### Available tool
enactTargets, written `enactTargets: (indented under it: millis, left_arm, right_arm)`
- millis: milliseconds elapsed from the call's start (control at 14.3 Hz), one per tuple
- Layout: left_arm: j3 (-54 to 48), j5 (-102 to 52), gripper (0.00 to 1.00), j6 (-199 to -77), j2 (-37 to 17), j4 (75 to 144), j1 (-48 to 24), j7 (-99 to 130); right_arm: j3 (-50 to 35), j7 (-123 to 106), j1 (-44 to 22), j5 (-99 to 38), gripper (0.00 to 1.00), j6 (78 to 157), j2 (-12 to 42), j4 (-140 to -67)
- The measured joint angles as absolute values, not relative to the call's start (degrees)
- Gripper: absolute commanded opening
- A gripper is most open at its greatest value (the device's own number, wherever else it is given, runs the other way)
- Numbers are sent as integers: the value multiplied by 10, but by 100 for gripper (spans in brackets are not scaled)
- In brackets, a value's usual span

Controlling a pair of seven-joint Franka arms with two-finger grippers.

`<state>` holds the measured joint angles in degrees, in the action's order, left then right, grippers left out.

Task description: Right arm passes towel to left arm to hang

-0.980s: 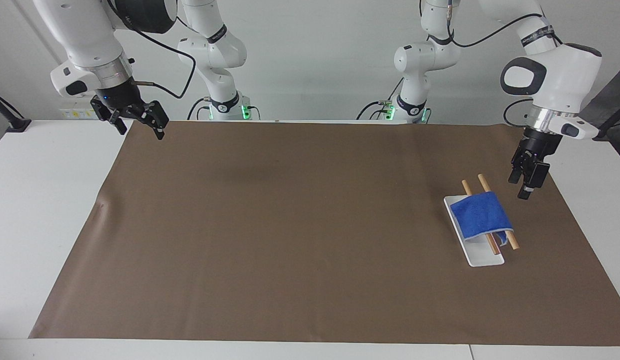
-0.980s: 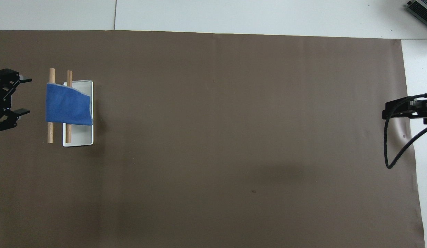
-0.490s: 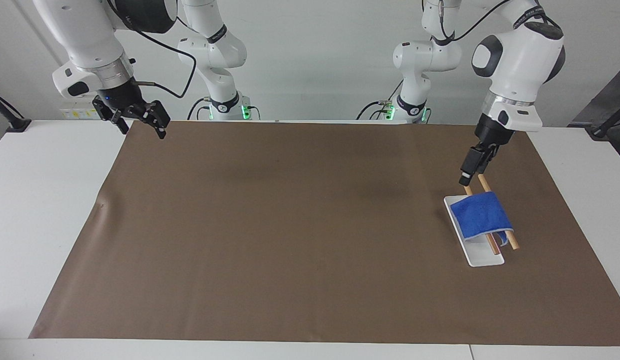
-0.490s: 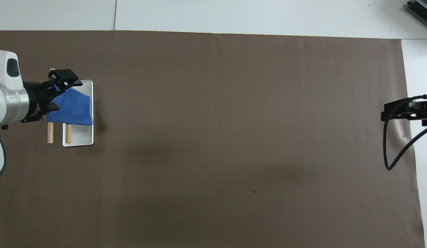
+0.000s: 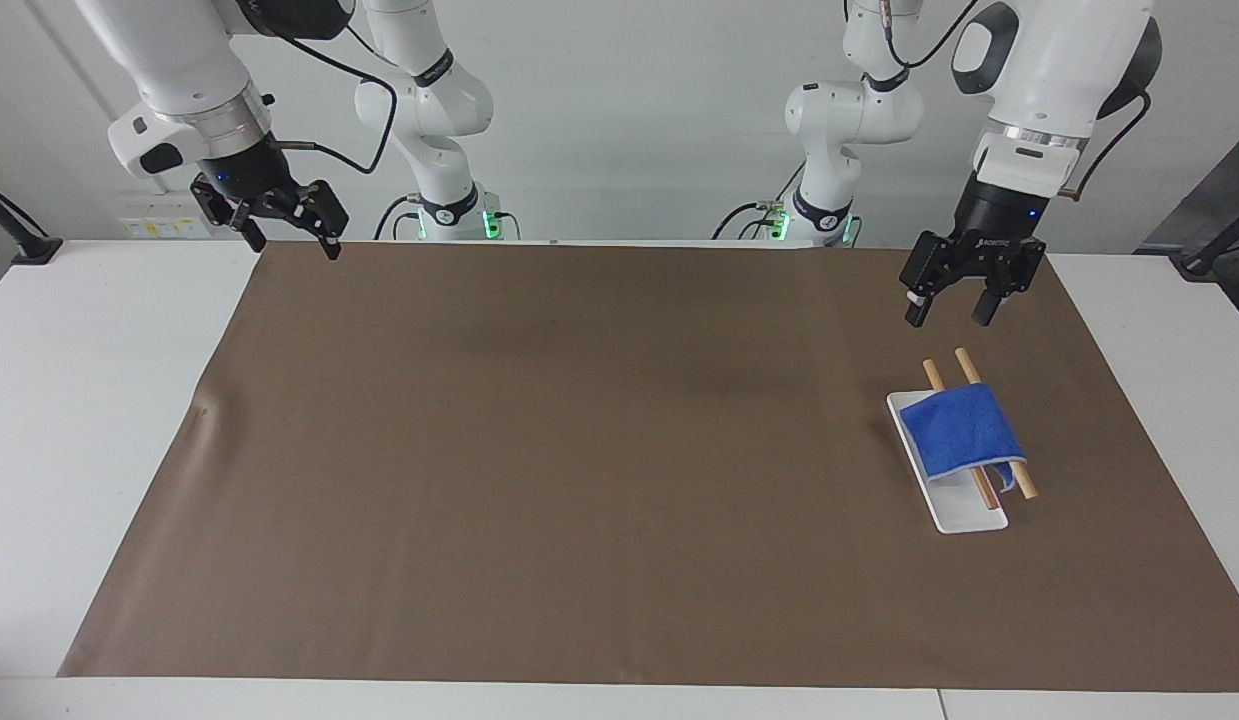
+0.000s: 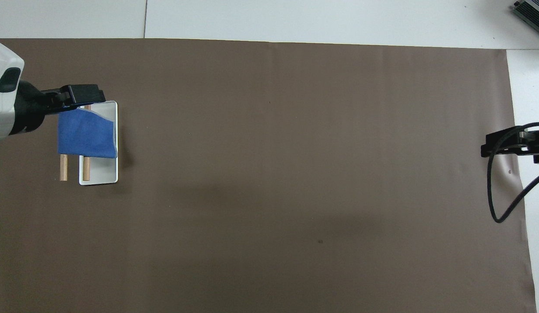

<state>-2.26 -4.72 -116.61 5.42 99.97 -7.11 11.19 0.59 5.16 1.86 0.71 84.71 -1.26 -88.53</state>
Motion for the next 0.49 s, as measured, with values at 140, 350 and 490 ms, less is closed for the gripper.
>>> enactTargets:
  millis: [140, 350, 490]
  left_arm:
    - [-21, -1, 100, -1115, 45, 958, -71, 52]
    - [-21, 20, 100, -1054, 35, 921, -71, 4]
    - [-21, 19, 100, -1011, 29, 907, -71, -6]
  right_arm:
    - [6, 52, 19, 11, 100, 847, -12, -886]
    - [6, 52, 19, 11, 100, 847, -11, -887]
    - [6, 52, 19, 11, 100, 847, -11, -888]
